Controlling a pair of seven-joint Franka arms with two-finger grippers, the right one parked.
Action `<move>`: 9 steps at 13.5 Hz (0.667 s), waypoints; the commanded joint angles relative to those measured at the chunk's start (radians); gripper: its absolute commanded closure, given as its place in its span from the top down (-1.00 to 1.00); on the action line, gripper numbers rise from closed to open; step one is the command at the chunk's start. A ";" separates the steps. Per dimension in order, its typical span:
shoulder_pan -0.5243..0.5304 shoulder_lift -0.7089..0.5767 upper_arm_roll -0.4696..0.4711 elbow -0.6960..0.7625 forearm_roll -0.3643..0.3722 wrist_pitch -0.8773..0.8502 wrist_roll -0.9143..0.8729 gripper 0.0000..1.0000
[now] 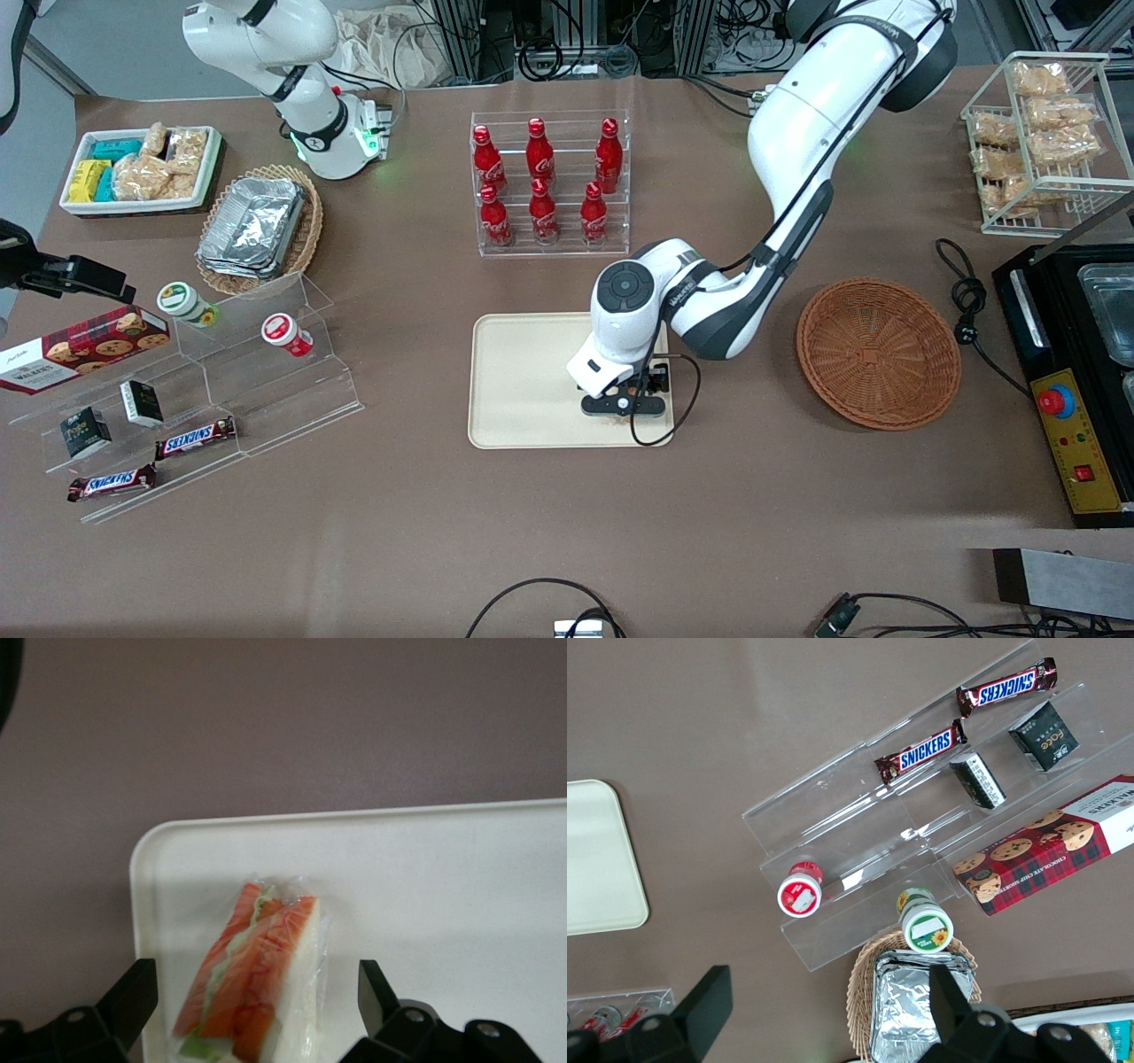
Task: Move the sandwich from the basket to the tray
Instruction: 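Open the left gripper to release the sandwich on the tray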
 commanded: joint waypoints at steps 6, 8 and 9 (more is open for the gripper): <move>0.062 -0.204 0.005 -0.011 -0.070 -0.209 -0.008 1.00; 0.094 -0.233 0.005 -0.008 -0.070 -0.226 -0.011 1.00; 0.112 -0.250 0.005 -0.008 -0.072 -0.232 -0.011 1.00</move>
